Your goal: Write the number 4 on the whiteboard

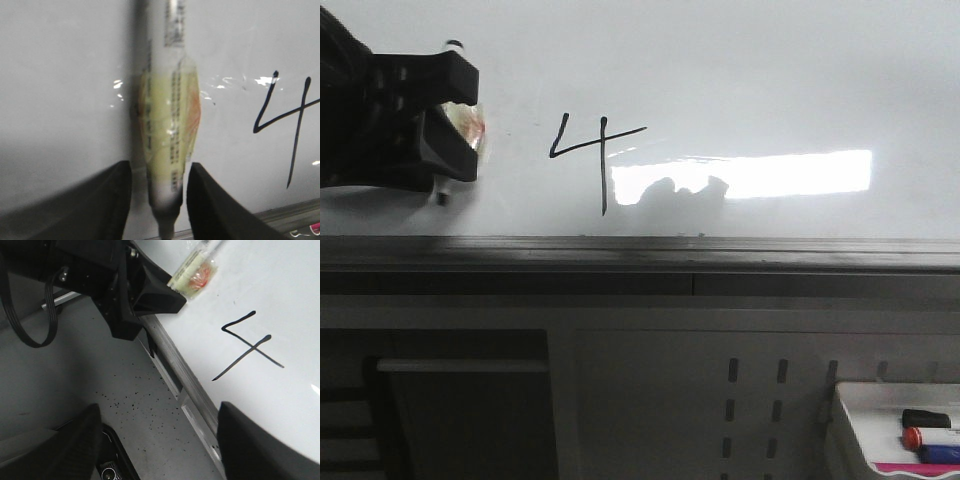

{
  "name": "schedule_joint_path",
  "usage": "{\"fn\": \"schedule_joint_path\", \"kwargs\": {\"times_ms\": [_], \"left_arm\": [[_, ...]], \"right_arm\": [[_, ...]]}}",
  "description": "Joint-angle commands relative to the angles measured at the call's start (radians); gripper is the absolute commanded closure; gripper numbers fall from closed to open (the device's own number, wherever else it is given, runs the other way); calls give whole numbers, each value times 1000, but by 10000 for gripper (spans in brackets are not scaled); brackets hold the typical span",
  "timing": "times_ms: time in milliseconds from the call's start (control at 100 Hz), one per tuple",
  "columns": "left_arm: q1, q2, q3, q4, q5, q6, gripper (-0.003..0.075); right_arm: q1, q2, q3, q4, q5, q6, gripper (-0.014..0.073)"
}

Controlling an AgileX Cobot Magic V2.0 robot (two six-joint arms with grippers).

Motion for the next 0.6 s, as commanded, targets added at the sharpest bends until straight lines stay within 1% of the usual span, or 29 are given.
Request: {"fn": "schedule_joint_path", "kwargs": {"times_ms": [0,100,150,170,220,270,290,300,350,370,420,470,490,520,590], "left_arm": [[0,-20,-33,-20,-62,-9,368],[0,-25,-33,-12,-62,-9,370],[0,-35,-33,-6,-57,-7,370],[0,-43,-33,-6,-53,-7,370],[0,-63,-33,-1,-39,1,370],[0,-94,-33,28,-18,1,374],[0,-102,-33,39,-18,1,377],[0,-111,-33,43,-18,1,378],[0,-143,-33,65,3,1,405],[0,-158,-31,73,7,1,428],[0,-195,-30,96,25,1,510],[0,-235,-19,116,23,1,634],[0,-254,-15,124,18,1,666],[0,-280,-3,132,13,1,745],[0,-348,32,160,-18,3,740]], "right_arm": [[-8,-36,-33,13,-40,0,158],[-8,-38,-33,10,-40,0,165],[-8,-46,-29,4,-40,0,199],[-8,-50,-27,1,-40,0,225],[-8,-66,-13,-3,-47,0,307],[-8,-89,11,-10,-66,0,431],[-8,-96,18,-10,-73,0,464],[-8,-103,27,-10,-80,0,498],[-8,-132,59,-12,-109,0,617],[-8,-151,80,-12,-130,0,666],[-8,-181,117,-12,-166,0,651],[-8,-220,165,-12,-215,0,640],[-8,-239,188,-12,-241,0,638],[-8,-265,221,-12,-278,0,638],[-8,-339,312,-7,-380,0,638]]}}
